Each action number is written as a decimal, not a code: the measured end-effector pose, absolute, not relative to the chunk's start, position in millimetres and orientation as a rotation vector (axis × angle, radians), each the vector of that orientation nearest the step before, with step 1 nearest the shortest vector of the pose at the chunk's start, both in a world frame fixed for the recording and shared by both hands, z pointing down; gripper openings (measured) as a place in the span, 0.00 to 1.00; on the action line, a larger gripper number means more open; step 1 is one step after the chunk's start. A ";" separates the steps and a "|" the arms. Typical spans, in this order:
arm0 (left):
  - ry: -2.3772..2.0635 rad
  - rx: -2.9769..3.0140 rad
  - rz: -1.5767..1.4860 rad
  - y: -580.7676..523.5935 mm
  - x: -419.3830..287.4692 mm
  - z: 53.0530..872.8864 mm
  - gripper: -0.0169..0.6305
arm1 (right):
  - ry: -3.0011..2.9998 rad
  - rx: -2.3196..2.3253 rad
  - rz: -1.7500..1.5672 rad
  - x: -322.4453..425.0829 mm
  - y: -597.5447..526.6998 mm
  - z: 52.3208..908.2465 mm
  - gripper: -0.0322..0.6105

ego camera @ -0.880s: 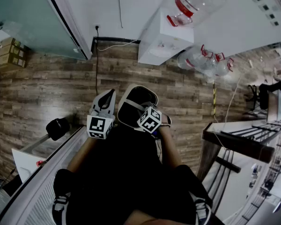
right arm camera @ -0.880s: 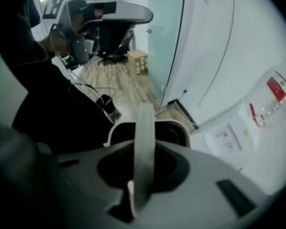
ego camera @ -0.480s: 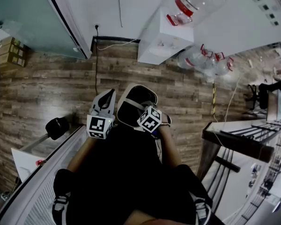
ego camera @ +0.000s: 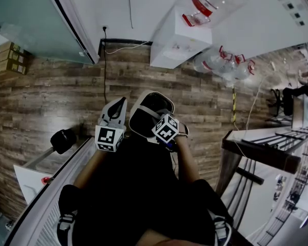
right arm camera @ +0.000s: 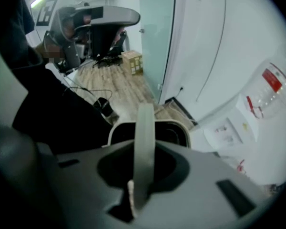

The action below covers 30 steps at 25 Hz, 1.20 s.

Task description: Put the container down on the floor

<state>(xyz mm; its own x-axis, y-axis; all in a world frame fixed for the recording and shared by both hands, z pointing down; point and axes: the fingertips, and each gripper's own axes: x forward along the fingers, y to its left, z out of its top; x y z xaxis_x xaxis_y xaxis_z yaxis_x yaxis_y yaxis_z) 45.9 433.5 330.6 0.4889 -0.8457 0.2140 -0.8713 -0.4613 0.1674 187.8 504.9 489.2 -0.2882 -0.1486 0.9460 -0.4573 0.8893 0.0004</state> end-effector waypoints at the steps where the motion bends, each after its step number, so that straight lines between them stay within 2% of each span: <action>1: -1.459 2.483 0.146 431.9 44.7 330.6 0.07 | -1.858 0.456 0.328 187.6 503.9 489.0 0.16; 20: -1.391 2.497 0.116 382.2 -33.9 339.7 0.07 | -1.827 0.606 0.440 148.9 458.5 488.7 0.16; 30: -1.402 2.464 0.120 361.5 -50.6 347.4 0.07 | -1.849 0.599 0.411 122.0 413.2 491.2 0.16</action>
